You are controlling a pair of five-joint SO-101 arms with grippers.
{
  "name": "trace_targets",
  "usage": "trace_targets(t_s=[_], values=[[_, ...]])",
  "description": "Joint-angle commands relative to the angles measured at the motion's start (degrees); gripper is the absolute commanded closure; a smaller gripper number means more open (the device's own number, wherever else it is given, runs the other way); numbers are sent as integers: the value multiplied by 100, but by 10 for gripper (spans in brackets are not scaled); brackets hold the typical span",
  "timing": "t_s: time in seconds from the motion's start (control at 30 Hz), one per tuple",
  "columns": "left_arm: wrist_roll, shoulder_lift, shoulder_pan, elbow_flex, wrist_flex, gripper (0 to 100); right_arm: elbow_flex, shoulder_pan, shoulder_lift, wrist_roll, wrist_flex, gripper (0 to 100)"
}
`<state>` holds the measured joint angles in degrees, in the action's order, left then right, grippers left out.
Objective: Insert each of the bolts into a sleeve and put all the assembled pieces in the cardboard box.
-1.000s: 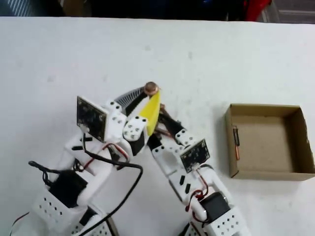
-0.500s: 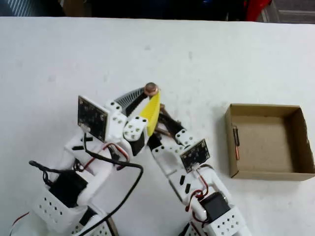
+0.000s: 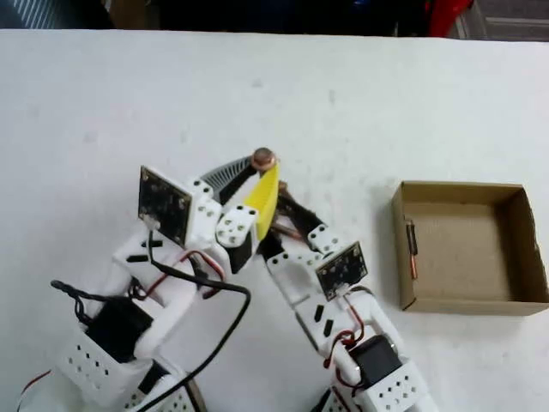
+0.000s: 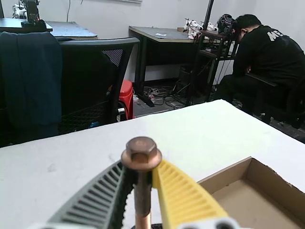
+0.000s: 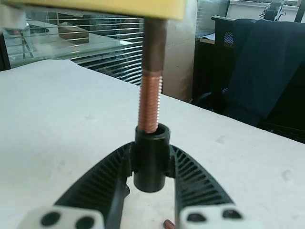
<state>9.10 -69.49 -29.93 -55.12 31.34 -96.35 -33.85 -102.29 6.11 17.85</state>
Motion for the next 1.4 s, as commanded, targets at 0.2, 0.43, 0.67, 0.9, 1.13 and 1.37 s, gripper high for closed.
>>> trace_targets(t_s=[0.2,0.43,0.67,0.9,1.13,1.37], values=[[-70,-145,-57,53,-26,978,-44,40,-92,0,-154,975],[-141,-136,-57,-422,-527,978,-44,40,-92,0,-145,975],[-273,-154,-84,-721,-703,978,-44,40,-92,0,-145,975],[-290,-154,-92,-888,-536,978,-44,40,-92,0,-136,975],[-308,-154,-75,-1275,-589,976,-44,57,-92,0,-127,975],[-316,-154,-57,-1266,-571,879,-44,66,-92,0,-127,975]])
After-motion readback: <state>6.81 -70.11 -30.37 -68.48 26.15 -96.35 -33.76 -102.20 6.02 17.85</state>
